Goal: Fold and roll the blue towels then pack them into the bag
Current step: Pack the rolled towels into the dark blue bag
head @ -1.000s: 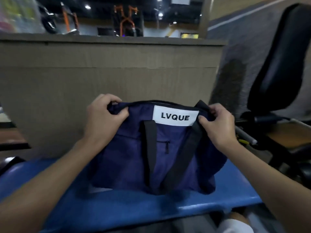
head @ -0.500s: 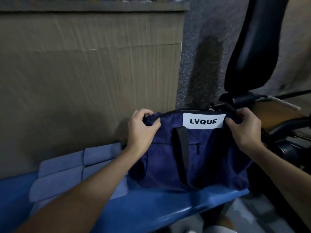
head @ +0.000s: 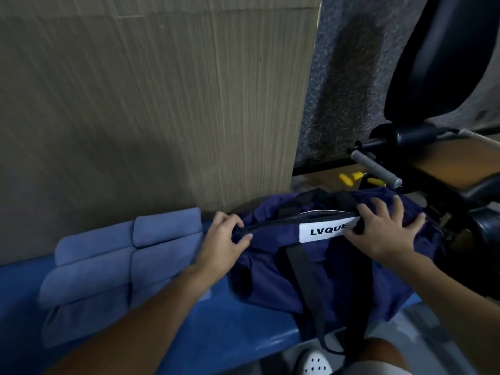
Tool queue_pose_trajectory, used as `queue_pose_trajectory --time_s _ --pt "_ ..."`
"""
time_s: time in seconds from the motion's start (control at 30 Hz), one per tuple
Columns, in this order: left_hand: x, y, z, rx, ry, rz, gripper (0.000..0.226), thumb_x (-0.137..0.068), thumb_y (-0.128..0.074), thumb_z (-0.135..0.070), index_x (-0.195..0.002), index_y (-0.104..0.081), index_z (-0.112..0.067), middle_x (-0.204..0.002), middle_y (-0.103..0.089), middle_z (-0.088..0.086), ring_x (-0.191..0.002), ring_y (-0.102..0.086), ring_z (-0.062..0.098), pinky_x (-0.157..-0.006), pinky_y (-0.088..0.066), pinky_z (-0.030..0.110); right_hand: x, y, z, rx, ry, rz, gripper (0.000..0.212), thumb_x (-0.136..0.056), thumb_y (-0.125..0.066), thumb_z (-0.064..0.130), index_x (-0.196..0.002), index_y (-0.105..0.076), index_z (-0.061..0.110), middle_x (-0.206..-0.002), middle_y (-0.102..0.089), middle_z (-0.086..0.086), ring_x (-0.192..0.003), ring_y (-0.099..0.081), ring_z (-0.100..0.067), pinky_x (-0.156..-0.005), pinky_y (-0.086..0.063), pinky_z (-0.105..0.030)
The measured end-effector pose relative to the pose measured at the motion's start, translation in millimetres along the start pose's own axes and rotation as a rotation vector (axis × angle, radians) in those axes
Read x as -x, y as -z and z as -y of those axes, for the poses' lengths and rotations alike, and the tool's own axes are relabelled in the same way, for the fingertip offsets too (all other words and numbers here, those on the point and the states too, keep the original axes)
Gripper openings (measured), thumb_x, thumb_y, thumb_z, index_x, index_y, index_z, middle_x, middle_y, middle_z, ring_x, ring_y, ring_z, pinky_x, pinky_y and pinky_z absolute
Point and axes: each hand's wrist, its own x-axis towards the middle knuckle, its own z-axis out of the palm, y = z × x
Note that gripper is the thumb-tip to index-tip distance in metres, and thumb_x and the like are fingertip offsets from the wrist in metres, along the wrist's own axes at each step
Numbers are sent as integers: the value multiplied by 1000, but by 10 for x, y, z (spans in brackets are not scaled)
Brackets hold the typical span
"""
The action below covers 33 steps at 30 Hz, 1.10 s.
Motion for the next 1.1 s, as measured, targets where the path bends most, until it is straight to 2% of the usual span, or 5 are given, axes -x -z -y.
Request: queue_pose_trajectory --time_s 0.13,0.23,0.4,0.67,1.1 --pt "29 -6 52 -31 14 -23 20 -88 -70 -29 -90 -54 -18 -97 -41 -4 -71 -52 13 -68 -48 31 94 -179 60 -129 -2 110 84 -76 -54 74 -144 -30 30 -154 -22 6 -147 -2 -27 -105 -13 -73" --pt "4 63 85 -104 -12 -41 20 -87 -69 -27 -90 -53 -16 -98 -41 -4 -69 -51 16 -68 -50 37 185 -319 164 -209 -1 89 84 -76 -58 71 -142 -34 24 -153 -26 4 -147 -5 -25 -106 -17 -71" --pt "-29 251 219 -443 -121 -95 23 -84 -71 -29 -94 -60 -11 -99 -52 6 -78 -54 32 -76 -47 44 226 -529 410 -294 51 120 79 -74 -62 70 -132 -39 21 -152 -28 3 -148 -5 -25 -106 -17 -71" --pt "105 430 617 -459 -84 -133 27 -76 -78 -24 -88 -57 -11 -92 -50 5 -75 -57 31 -70 -45 44 235 -636 789 -318 112 116 71 -72 -66 68 -117 -40 20 -149 -31 3 -148 -4 -24 -108 -15 -69" --pt "337 815 874 -469 -62 -158 28 -74 -81 -21 -90 -60 -10 -90 -52 4 -71 -57 30 -68 -47 43 356 -646 1268 -339 149 153 74 -71 -64 71 -120 -40 20 -148 -31 4 -148 -1 -23 -110 -9 -68"
